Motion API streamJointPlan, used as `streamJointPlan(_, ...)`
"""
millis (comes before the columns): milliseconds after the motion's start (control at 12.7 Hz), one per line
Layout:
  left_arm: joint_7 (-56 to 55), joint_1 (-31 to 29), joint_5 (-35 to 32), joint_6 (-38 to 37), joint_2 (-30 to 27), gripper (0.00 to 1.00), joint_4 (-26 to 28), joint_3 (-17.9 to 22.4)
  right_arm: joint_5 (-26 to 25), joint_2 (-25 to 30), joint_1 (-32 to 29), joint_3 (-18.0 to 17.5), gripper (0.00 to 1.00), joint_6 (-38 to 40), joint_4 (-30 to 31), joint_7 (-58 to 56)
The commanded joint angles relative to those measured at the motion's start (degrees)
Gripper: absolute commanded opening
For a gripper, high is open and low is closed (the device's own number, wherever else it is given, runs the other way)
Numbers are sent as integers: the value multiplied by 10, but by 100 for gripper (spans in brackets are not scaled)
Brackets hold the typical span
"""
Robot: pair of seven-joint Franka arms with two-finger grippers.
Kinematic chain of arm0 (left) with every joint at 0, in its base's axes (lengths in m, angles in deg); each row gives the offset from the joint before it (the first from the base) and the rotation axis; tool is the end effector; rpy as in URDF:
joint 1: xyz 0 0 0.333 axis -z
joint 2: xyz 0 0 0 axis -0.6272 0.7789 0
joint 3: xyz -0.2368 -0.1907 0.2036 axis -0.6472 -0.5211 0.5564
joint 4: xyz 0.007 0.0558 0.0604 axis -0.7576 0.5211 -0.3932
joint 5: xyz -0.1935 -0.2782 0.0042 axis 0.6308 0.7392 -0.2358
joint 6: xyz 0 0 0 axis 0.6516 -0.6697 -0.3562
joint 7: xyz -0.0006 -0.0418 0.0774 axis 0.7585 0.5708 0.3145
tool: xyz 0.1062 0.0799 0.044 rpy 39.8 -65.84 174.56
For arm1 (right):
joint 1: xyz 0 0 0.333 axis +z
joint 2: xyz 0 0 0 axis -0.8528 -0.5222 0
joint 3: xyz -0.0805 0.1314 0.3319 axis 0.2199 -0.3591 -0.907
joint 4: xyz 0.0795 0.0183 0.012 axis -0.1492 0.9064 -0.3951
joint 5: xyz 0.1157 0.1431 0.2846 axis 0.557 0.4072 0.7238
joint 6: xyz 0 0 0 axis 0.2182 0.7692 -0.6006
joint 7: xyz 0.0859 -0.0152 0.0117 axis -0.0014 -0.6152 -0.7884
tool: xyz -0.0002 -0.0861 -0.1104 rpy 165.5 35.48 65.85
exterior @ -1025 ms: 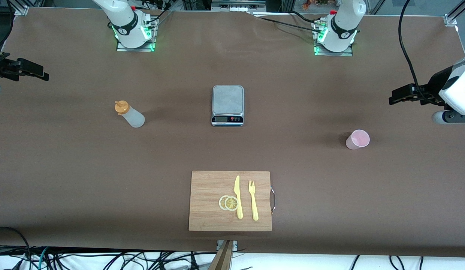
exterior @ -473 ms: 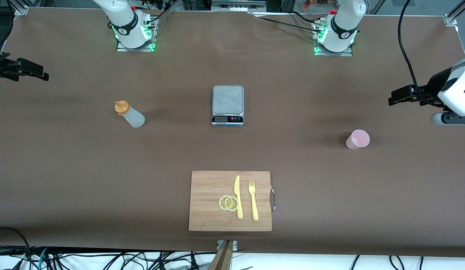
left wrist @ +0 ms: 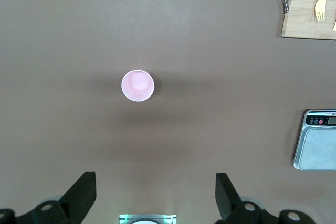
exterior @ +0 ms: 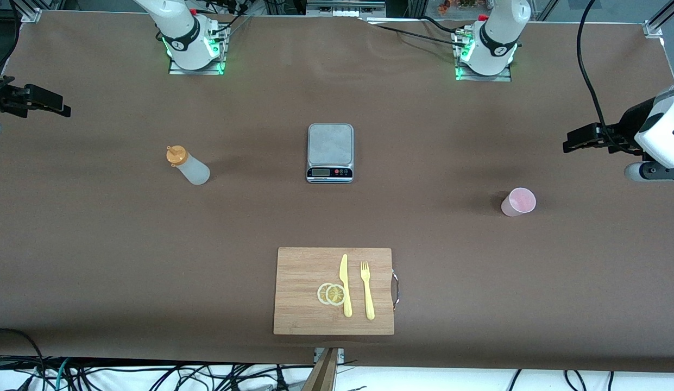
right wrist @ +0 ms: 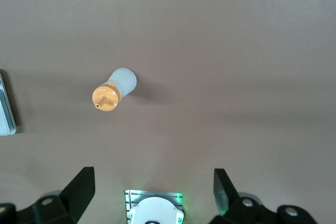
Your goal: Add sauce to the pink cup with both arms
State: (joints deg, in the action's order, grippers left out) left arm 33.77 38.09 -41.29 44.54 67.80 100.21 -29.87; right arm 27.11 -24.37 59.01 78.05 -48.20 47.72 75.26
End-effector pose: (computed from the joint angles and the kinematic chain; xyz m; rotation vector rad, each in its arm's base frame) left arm 0.5428 -0.0175 0.6072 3.0588 0.0800 -0.2892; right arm 0.4678 -0.0605 0.6025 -3.0723 -0.0031 0.2981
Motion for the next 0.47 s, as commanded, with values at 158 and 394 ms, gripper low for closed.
streamJointPlan(158,-3,1,-14,-4,5,100,-2,1,3,-3,-6,-2,100,5,-9,-2)
streamJointPlan(394,5,-14,-14,4,26,100,5,6,3,-3,-6,-2,100,5,-10,-2)
